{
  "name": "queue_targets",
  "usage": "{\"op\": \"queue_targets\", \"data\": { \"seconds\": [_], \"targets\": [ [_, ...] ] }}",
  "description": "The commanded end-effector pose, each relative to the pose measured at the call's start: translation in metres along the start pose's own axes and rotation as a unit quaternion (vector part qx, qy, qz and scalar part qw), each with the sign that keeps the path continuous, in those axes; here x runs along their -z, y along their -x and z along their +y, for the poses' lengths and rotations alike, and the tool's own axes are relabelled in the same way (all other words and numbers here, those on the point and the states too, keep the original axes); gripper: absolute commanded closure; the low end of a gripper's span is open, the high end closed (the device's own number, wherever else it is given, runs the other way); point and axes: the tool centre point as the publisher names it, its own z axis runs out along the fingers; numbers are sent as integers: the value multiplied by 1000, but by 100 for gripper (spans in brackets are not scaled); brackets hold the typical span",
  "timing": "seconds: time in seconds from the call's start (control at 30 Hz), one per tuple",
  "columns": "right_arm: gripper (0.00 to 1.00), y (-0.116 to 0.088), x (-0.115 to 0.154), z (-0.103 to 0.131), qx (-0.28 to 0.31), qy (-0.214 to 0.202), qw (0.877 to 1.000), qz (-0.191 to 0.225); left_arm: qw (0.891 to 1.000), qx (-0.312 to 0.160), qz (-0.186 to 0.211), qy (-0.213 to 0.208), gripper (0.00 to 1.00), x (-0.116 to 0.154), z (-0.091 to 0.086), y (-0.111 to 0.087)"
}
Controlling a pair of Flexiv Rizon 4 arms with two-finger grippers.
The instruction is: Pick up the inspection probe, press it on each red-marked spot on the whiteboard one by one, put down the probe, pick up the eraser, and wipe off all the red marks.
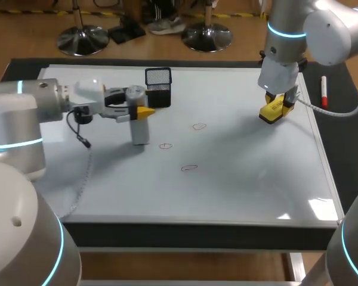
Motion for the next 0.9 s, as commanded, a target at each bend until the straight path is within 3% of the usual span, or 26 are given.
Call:
{"op": "queue_targets", "data": {
  "seconds": [0.03, 0.57, 0.9],
  "targets": [
    [100, 0, 1, -1, 1, -1, 1000, 1, 999, -6, -45, -1, 100, 41, -12, -10],
    [100, 0, 1, -1, 1, -1, 1000, 1, 987, -9, -159, 8, 100, 148, -12, -14],
    [100, 0, 1, -1, 1, -1, 1000, 1, 976, -8, -217, 9, 100, 197, -6, -11]
  ]
}}
